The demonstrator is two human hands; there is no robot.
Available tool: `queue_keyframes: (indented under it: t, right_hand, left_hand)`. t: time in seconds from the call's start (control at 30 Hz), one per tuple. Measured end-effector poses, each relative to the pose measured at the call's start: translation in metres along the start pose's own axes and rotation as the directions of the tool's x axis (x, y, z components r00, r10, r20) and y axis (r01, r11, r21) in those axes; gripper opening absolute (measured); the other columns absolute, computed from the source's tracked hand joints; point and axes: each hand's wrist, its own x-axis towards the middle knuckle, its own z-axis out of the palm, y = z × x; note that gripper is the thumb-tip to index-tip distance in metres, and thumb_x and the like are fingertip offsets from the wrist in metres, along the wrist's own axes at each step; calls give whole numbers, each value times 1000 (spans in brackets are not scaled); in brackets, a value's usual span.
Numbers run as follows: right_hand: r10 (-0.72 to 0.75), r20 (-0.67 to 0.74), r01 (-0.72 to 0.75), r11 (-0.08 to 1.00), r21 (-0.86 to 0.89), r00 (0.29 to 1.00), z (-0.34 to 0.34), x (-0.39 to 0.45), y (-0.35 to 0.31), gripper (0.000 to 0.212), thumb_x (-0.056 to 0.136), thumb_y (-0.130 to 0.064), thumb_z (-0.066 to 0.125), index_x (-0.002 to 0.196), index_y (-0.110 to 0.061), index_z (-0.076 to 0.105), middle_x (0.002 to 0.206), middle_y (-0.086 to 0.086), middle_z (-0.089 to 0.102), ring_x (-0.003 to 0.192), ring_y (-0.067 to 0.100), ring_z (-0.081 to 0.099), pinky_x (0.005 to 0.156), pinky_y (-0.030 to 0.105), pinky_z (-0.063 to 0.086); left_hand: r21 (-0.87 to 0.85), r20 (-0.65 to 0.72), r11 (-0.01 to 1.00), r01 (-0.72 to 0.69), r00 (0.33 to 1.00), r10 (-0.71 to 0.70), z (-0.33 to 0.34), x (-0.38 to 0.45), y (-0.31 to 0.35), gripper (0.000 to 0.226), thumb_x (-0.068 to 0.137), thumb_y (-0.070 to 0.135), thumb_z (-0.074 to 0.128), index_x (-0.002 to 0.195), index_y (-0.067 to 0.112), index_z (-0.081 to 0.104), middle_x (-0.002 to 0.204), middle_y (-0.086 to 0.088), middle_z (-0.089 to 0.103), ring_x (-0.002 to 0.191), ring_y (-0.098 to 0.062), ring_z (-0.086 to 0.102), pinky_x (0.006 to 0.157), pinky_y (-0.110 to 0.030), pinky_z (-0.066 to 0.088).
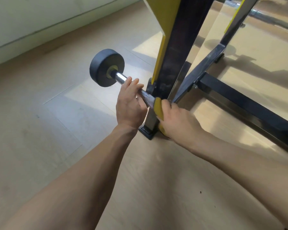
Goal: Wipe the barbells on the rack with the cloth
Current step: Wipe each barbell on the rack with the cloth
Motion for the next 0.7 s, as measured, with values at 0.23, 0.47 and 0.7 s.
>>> queue_keyframes:
  t: [0.23,0.47,0.7]
  right_hand:
    - [1,345,-75,977,199,939,-16,-61,57,26,100,-49,35,105,-24,33,74,-7,50,61,11,54,58,31,46]
    - [-15,248,-48,968,245,969,-16,29,6,21,103,-41,39,102,-23,30,81,-4,52,66,9,55,51,23,39]
    - [85,-33,-80,989,125,996,0,21,-7,30,103,-46,36,106,-17,44,86,1,53,66,19,53,53,28,38]
  left_hand:
    - [-82,-55,995,57,997,-62,6,-1,2,30,90,5,56,115,9,71,137,-6,61,140,-22,43,115,-37,32]
    - [-90,-101,992,93,990,-102,7,-3,8,32,90,7,51,114,9,73,136,-6,62,137,-21,47,112,-35,36]
    - [-1,-47,999,44,998,-44,1,-6,9,31,93,6,54,121,7,69,139,-8,59,139,-25,44,111,-30,28]
